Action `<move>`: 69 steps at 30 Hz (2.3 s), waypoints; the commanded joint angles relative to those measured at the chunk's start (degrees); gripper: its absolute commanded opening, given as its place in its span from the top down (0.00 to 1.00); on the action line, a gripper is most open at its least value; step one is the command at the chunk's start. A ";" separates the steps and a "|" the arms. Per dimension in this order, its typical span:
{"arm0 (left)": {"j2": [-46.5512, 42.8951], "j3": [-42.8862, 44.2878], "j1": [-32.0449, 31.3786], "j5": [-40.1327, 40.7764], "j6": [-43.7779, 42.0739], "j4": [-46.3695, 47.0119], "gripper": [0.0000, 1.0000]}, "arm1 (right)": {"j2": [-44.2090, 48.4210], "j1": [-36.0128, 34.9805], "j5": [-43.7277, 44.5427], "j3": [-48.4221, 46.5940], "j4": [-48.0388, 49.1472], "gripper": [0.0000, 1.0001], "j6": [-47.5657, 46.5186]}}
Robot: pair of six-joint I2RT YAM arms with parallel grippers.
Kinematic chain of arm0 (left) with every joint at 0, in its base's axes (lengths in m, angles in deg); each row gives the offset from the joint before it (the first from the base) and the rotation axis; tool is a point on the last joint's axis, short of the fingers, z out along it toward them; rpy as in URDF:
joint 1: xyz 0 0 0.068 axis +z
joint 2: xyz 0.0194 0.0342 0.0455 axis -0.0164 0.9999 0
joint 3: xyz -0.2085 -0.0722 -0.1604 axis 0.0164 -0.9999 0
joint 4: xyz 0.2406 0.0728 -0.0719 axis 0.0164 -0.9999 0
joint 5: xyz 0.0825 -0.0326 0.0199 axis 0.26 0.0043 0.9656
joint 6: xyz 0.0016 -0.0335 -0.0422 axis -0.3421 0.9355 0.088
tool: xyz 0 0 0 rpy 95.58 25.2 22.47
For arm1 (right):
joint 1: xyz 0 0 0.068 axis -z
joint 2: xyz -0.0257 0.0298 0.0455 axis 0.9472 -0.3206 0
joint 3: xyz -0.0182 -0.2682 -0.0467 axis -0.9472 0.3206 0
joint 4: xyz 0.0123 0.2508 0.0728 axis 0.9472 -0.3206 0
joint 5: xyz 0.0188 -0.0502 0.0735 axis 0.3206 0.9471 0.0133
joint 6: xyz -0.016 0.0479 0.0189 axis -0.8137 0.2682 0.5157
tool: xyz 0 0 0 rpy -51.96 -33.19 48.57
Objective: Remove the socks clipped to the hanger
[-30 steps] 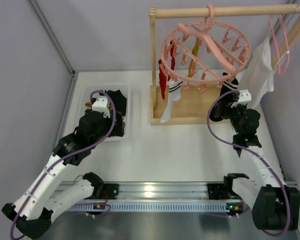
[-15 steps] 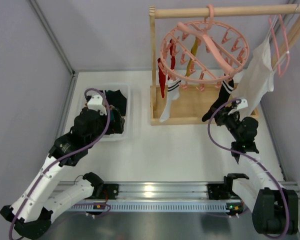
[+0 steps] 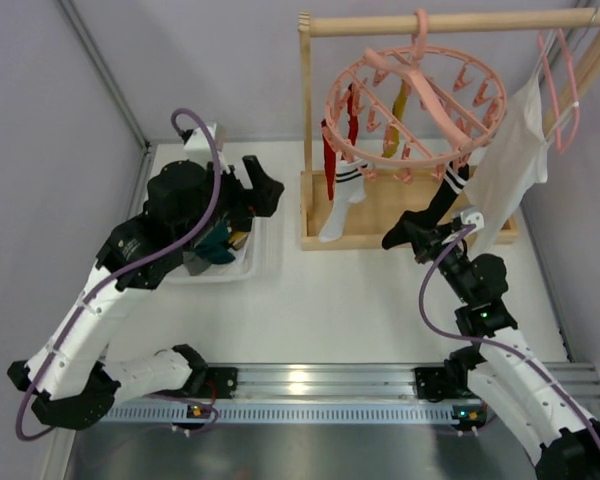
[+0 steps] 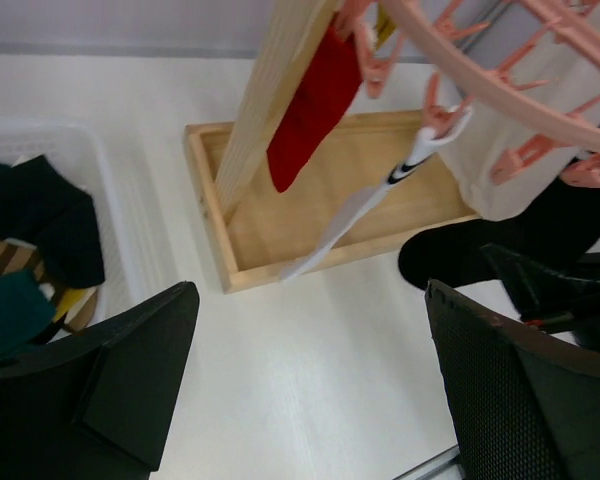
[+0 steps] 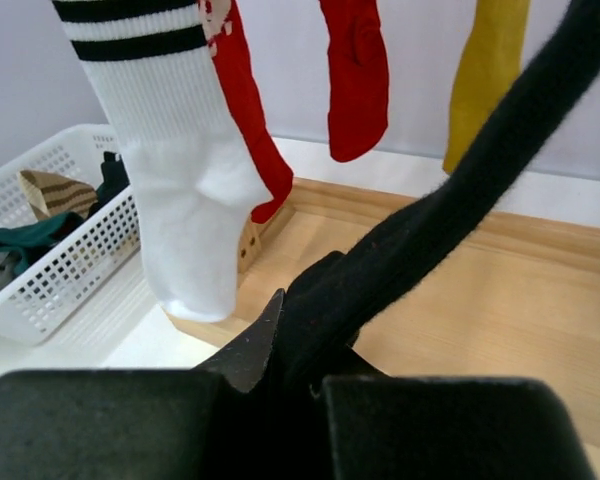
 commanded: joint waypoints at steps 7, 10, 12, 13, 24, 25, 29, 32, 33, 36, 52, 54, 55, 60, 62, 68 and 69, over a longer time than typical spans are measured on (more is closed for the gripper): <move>15.63 20.75 -26.49 20.45 -5.40 2.12 0.01 | 4.03 -10.17 11.67 1.21 -4.37 1.00 3.27; 20.82 28.12 -30.02 22.66 -6.98 2.12 0.01 | 3.16 -13.25 14.56 0.86 -4.72 1.00 3.01; 25.28 31.39 -31.87 24.24 -8.91 2.21 0.01 | 2.63 -16.14 17.11 0.77 -4.81 1.00 2.75; 26.70 32.97 -33.71 25.91 -9.53 2.21 0.01 | 2.63 -16.94 18.08 0.42 -4.90 1.00 2.75; 41.04 47.83 -35.57 28.47 -11.82 1.94 0.02 | -3.79 -31.44 32.67 -2.57 -2.09 1.00 1.69; 41.48 48.19 -35.57 28.99 -11.91 2.12 0.02 | -4.14 -32.06 33.90 -2.74 -1.83 1.00 1.69; 43.41 48.02 -35.57 32.86 -13.40 2.03 0.02 | -5.89 -35.66 35.66 -3.80 -1.03 1.00 1.43; 43.33 46.79 -35.48 36.02 -13.40 1.94 0.04 | -6.25 -37.16 36.55 -3.71 0.46 1.00 1.52; 42.98 46.17 -35.05 36.20 -13.05 1.86 0.04 | -6.42 -38.20 36.98 -3.62 0.72 1.00 1.52; 41.84 44.59 -32.86 34.10 -11.65 1.94 0.07 | -7.48 -40.58 38.83 -3.71 1.60 1.00 1.25; 44.82 41.95 -30.82 37.35 -11.29 2.03 0.25 | -12.05 -44.54 41.56 -6.00 3.54 1.00 -0.68; 45.26 41.77 -30.30 37.00 -11.29 2.03 0.27 | -12.14 -44.63 41.47 -6.17 3.80 1.00 -0.68; 45.52 41.86 -30.12 37.43 -11.29 2.12 0.28 | -12.22 -44.72 41.38 -6.09 3.80 1.00 -0.86; 47.81 42.83 -30.03 38.22 -11.91 2.21 0.28 | -13.81 -45.16 41.65 -6.87 3.80 1.00 -1.56; 48.69 43.35 -30.03 38.93 -12.35 2.12 0.28 | -14.33 -45.25 41.65 -7.14 3.89 1.00 -1.65; 50.27 45.20 -29.95 39.90 -13.66 2.21 0.30 | -15.74 -45.33 41.73 -7.14 4.68 1.00 -2.09; 50.45 45.37 -29.77 39.98 -13.67 2.12 0.30 | -15.92 -45.33 41.73 -7.14 4.85 1.00 -2.09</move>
